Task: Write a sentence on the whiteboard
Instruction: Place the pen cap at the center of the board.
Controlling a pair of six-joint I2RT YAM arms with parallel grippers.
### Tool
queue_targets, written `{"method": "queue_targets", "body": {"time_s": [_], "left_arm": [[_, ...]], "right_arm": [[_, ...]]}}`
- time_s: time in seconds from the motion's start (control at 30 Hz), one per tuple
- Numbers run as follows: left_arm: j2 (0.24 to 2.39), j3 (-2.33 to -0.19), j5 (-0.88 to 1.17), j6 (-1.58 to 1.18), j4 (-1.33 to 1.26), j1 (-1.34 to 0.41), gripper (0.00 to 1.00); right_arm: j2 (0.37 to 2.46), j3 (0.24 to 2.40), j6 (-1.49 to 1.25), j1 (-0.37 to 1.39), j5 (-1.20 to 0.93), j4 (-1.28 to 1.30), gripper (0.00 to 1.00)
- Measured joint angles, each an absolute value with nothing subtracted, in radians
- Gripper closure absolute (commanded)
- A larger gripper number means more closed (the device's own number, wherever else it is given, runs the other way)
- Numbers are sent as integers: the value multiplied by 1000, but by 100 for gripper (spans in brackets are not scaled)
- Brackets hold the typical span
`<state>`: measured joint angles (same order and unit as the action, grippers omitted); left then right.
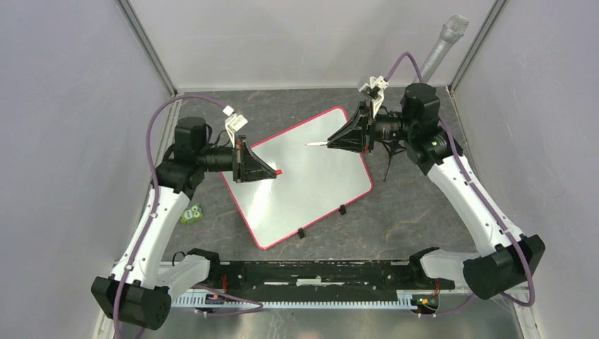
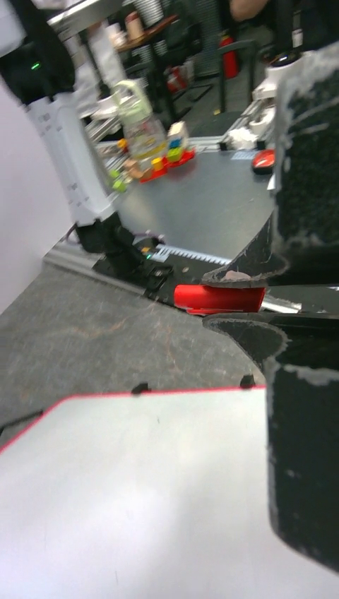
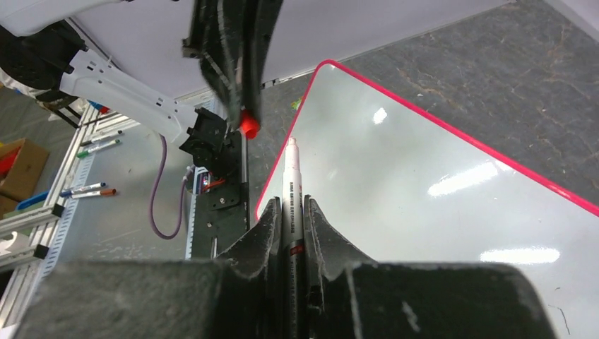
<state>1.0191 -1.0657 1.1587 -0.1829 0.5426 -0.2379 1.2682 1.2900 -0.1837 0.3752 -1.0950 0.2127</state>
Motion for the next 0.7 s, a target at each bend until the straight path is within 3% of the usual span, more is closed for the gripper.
{"method": "queue_targets", "body": {"time_s": [0.33,0.7], "left_arm": [[1023,-1190,966,-167,647,81,98],[1056,-1215,659,-75,757,293,98]], "right_arm": [[1185,1180,-113,377,-1082,221,100],[1151,1107,70,384,-1018,356,100]]}}
